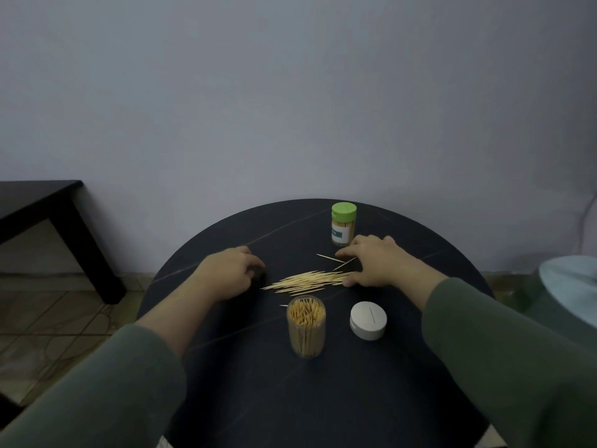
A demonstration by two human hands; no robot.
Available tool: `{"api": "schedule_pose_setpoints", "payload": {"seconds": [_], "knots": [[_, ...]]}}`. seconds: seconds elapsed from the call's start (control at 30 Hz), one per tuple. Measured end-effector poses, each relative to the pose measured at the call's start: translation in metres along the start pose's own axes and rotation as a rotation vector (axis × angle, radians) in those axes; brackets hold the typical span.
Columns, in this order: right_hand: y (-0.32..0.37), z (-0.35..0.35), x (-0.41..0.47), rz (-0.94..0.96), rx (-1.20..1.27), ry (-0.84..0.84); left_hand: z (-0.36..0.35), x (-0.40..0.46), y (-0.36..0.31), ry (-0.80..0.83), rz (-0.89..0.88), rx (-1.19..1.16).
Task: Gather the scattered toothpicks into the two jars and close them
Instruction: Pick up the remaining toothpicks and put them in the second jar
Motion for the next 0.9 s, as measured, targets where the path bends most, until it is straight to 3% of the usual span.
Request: {"api": "schedule_pose_setpoints", "payload": {"seconds": [0.23,0.47,0.7,0.9], "knots": [[0.006,0.000,0.006,-0.001,-0.121,0.038,0.004,-0.010,0.020,0.031,0.166,0.120],[0.013,0.004,0.009,-0.014,-0.083,0.007,-0.007,-0.003,0.016,-0.002,0.250,-0.024],[0.020,0.001,0.012,0.039,-0.005,-0.017,-0.014,0.012,-0.017,-0.074,0.180,-0.167],[0.024,0.003,0.013,0.086,-0.006,-0.081,-0.007,0.013,-0.042,-0.019,0.020,-0.237]]}}
Point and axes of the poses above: each hand's wrist, its own x-axis towards the middle knuckle, its own z-axis out of the back of the hand, y = z × x, the point moved 6 cm from there along x, towards the middle knuckle, and after that the axes turned 9 degrees about -x, right-handed, at the moved point
